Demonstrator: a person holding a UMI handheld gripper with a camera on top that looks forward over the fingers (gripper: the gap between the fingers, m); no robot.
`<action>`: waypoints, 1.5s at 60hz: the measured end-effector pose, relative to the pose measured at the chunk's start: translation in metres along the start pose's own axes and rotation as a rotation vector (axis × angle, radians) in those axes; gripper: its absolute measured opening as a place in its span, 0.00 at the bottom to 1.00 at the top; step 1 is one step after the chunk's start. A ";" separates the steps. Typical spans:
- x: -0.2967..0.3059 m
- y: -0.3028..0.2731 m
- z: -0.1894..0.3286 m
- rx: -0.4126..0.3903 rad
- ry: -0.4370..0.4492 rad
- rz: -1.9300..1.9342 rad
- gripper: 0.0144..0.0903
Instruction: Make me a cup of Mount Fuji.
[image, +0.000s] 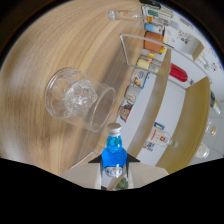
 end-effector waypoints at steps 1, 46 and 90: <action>0.000 -0.001 -0.001 0.002 0.000 0.002 0.28; 0.004 0.112 -0.059 0.108 -0.060 1.827 0.28; -0.160 0.095 -0.005 -0.158 -0.438 1.845 0.29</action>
